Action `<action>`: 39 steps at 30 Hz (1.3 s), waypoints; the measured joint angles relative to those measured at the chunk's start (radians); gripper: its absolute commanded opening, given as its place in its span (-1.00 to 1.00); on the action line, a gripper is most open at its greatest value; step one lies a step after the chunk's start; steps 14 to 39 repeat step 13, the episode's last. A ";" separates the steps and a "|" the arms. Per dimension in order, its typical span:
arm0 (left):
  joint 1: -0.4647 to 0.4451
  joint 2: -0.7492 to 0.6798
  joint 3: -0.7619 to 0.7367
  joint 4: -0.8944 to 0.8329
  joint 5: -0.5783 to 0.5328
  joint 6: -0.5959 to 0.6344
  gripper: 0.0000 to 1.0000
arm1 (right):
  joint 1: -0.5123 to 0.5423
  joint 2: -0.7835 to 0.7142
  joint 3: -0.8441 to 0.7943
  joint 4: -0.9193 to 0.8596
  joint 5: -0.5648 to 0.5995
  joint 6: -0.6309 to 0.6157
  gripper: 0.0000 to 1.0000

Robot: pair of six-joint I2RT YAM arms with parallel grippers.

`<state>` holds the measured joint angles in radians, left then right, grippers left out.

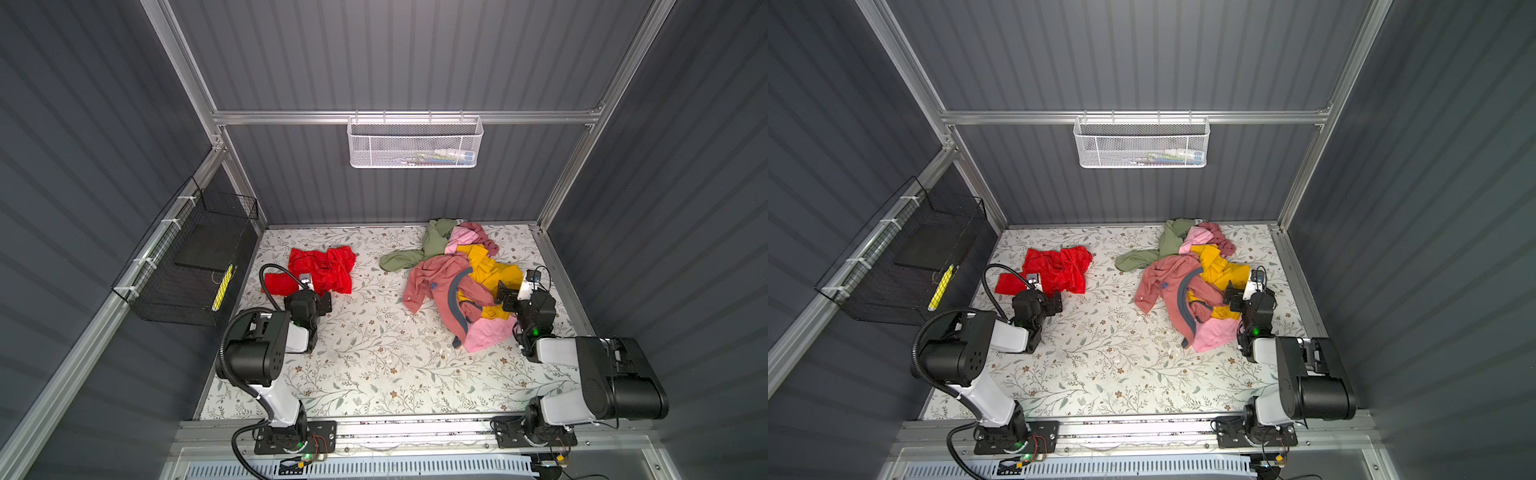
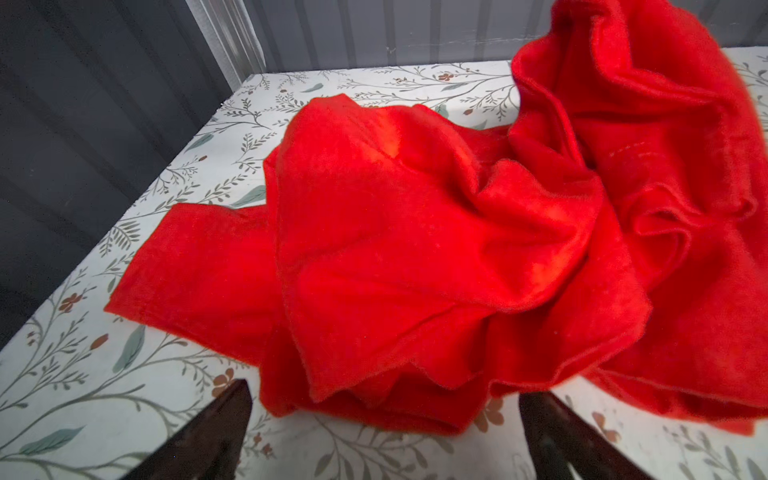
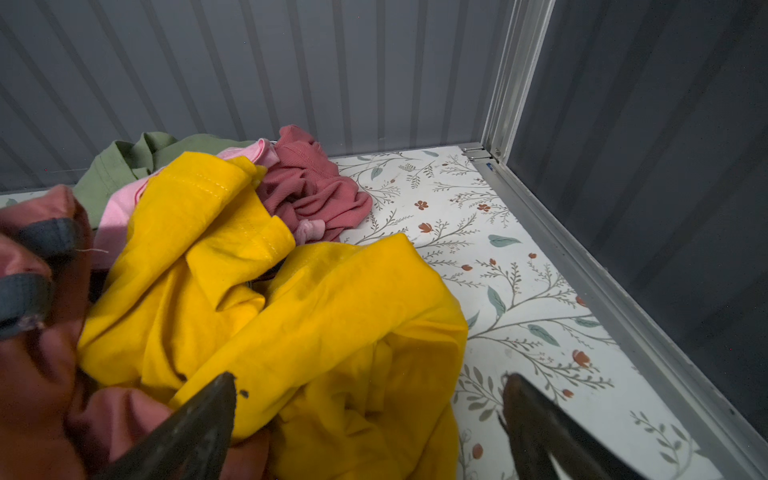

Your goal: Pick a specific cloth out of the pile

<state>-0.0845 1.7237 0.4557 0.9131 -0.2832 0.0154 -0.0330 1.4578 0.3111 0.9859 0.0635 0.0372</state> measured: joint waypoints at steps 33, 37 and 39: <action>0.000 0.000 0.000 0.000 0.008 0.000 1.00 | 0.000 0.000 0.000 0.000 -0.005 0.000 0.98; 0.000 0.000 0.000 0.000 0.008 0.000 1.00 | 0.000 0.000 0.000 0.000 -0.005 0.000 0.98; 0.000 0.000 0.000 0.000 0.008 0.000 1.00 | 0.000 0.000 0.000 0.000 -0.005 0.000 0.98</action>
